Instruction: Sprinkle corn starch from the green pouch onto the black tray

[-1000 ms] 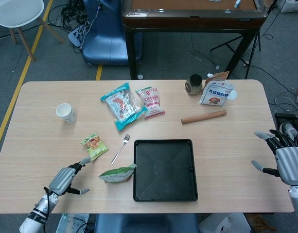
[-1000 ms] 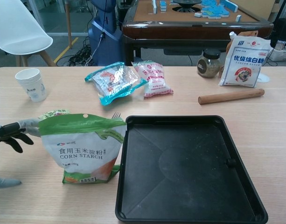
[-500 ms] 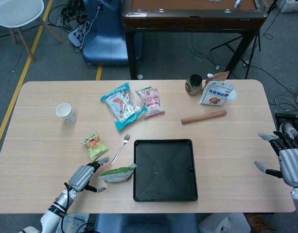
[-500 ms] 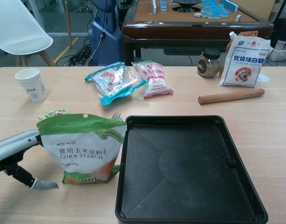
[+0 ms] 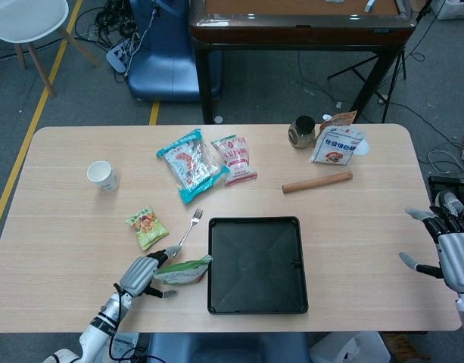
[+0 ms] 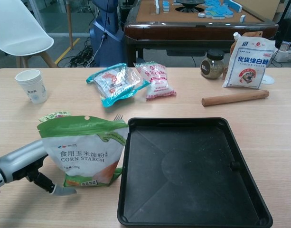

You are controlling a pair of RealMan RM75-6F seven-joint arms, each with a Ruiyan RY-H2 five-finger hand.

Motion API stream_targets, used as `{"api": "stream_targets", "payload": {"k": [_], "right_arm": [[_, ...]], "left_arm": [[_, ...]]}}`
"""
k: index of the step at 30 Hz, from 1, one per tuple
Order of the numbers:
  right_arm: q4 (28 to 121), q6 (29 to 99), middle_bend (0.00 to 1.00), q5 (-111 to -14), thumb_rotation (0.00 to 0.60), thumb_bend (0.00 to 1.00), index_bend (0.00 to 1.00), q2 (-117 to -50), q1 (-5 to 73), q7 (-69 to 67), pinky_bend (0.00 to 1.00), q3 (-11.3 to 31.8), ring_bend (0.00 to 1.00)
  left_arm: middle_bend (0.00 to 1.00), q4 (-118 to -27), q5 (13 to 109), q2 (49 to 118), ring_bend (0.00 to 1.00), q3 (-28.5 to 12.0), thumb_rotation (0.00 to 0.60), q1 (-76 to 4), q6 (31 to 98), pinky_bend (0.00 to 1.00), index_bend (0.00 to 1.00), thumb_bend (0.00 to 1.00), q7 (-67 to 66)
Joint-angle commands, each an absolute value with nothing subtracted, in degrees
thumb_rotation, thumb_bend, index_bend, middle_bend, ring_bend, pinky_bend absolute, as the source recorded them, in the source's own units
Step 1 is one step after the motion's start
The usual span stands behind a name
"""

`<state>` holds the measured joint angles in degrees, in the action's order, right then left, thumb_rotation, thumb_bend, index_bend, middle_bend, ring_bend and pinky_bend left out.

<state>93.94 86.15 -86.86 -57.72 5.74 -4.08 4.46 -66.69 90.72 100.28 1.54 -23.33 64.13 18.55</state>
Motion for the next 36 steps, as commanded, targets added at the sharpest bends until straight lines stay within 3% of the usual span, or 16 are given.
{"api": "stream_targets", "payload": {"k": [1, 7, 12, 15, 23, 30, 36], "right_arm": [[93.9, 86.2, 0.31, -86.8, 0.6, 0.06, 0.24, -57.7, 5.7, -4.2, 0.22, 4.5, 0.16], [93.7, 86.3, 0.31, -86.6, 0.6, 0.06, 0.24, -57.6, 5.4, -4.3, 0.22, 4.6, 0.16], [93.8, 86.5, 0.31, -86.7, 0.6, 0.06, 0.24, -57.5, 5.3, -4.4, 0.22, 4.7, 0.16], [93.9, 86.6, 0.31, -86.7, 0.6, 0.06, 0.24, -57.4, 5.2, -4.5, 0.22, 4.7, 0.16], [94.0, 86.6, 0.31, -86.6, 0.6, 0.06, 0.24, -57.3, 5.2, -4.7, 0.22, 4.9, 0.16], [93.6, 86.7, 0.31, -86.7, 0.6, 0.06, 0.24, -57.4, 5.2, -5.2, 0.22, 5.1, 0.16], [93.1, 86.5, 0.32, -86.8, 0.6, 0.06, 0.24, -58.0, 5.3, -5.4, 0.22, 5.1, 0.16]], "left_arm": [[0.18, -65.7, 90.8, 101.3, 0.23, 1.6, 0.6, -23.6, 64.4, 0.26, 0.16, 0.11, 19.4], [0.31, -61.7, 91.0, 104.2, 0.32, 1.0, 0.6, -23.9, 66.0, 0.38, 0.32, 0.11, 21.6], [0.46, -56.0, 92.5, 106.9, 0.47, 0.8, 0.6, -23.9, 70.1, 0.6, 0.46, 0.11, 24.8], [0.53, -53.8, 93.3, 107.4, 0.53, 1.2, 0.6, -24.1, 71.2, 0.69, 0.5, 0.11, 26.6], [0.63, -49.9, 95.2, 106.7, 0.6, 2.0, 0.6, -25.4, 73.2, 0.77, 0.55, 0.11, 29.4], [0.67, -48.7, 98.1, 101.9, 0.63, 2.2, 0.6, -28.6, 75.2, 0.81, 0.56, 0.12, 28.0], [0.68, -53.8, 100.5, 95.0, 0.65, 2.2, 0.6, -31.8, 76.1, 0.82, 0.56, 0.24, 25.6]]}}
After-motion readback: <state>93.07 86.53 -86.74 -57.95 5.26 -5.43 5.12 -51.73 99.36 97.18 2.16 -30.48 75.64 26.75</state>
